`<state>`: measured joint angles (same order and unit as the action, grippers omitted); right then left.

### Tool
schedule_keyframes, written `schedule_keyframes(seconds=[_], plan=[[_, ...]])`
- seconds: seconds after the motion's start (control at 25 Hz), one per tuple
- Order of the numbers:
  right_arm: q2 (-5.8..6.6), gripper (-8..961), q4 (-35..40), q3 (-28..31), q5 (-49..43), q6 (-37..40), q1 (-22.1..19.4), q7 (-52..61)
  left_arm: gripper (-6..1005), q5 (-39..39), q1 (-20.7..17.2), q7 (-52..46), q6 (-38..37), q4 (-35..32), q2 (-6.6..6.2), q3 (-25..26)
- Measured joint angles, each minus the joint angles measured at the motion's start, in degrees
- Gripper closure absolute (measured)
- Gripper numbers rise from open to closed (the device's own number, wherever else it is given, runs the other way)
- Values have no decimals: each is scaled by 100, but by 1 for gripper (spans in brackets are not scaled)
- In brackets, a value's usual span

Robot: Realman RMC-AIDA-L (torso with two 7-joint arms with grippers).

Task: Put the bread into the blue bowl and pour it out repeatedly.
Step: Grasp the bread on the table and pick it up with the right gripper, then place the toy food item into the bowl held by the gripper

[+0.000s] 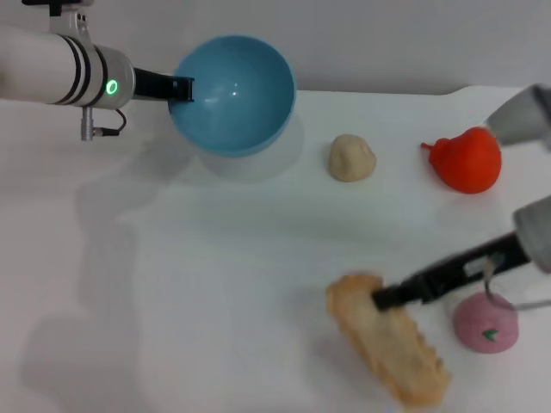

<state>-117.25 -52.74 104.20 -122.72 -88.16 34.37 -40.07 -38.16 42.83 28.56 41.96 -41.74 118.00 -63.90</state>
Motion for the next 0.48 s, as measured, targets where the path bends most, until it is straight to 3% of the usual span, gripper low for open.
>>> schedule_keyframes(seconds=[0.24, 0.48], plan=[[-22, 824, -728, 882, 432, -87, -19, -367, 999, 35, 23, 0, 512, 0, -8, -104], [13, 849, -872, 1415, 1150, 54, 173, -760, 1000, 20, 175, 0, 1302, 2, 0, -302]])
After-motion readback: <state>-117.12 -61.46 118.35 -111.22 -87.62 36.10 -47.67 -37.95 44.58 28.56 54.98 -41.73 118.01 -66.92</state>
